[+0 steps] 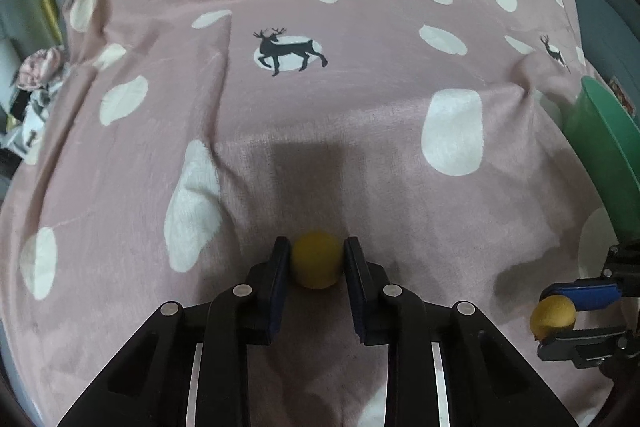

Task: Organize fruits
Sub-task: 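Carry both yellow fruits over the green bowl and lower them inside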

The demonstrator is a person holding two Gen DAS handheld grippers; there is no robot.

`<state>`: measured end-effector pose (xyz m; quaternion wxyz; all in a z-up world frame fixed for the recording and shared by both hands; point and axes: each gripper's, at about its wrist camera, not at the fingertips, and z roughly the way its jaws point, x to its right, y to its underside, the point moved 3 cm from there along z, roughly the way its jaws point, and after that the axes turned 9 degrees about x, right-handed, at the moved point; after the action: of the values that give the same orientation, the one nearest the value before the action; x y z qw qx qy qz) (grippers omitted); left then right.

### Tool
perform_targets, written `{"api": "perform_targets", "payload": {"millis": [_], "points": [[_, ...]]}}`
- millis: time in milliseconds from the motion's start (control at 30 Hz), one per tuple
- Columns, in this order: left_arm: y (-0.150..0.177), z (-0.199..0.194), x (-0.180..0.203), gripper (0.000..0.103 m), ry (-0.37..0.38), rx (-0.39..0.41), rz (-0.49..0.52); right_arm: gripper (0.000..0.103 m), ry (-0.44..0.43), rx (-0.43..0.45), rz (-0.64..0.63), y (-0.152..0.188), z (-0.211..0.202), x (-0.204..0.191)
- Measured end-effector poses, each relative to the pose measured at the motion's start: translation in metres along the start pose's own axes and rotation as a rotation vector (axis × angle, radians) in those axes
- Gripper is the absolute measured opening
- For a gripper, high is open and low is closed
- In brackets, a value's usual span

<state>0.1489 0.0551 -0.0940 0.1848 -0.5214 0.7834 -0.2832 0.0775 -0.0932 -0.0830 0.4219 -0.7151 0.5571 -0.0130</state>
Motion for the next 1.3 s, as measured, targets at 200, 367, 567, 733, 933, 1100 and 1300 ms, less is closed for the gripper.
{"api": "perform_targets", "payload": {"millis": [200,367,567,733,933,1100,1300], "points": [[0.003,-0.029,0.011,0.027,0.006,0.054,-0.028,0.027,0.010,0.012,-0.010,0.005,-0.012,0.000],[0.008,-0.051,0.025,0.027,-0.010,0.076,-0.029,0.027,0.019,0.028,-0.025,0.008,-0.024,-0.002],[0.015,-0.068,0.038,0.027,-0.006,0.088,-0.038,0.027,0.033,0.054,-0.047,0.012,-0.041,-0.006],[0.023,-0.078,0.051,0.027,-0.021,0.095,-0.029,0.027,0.056,0.080,-0.071,0.015,-0.055,-0.010],[0.030,-0.093,0.065,0.027,-0.011,0.119,-0.052,0.027,0.098,0.133,-0.082,0.017,-0.077,-0.008],[0.031,-0.107,0.072,0.027,-0.008,0.149,-0.080,0.027,0.116,0.162,-0.101,0.021,-0.091,-0.009],[0.033,-0.116,0.082,0.027,0.004,0.163,-0.087,0.027,0.132,0.190,-0.121,0.026,-0.104,-0.012]]}}
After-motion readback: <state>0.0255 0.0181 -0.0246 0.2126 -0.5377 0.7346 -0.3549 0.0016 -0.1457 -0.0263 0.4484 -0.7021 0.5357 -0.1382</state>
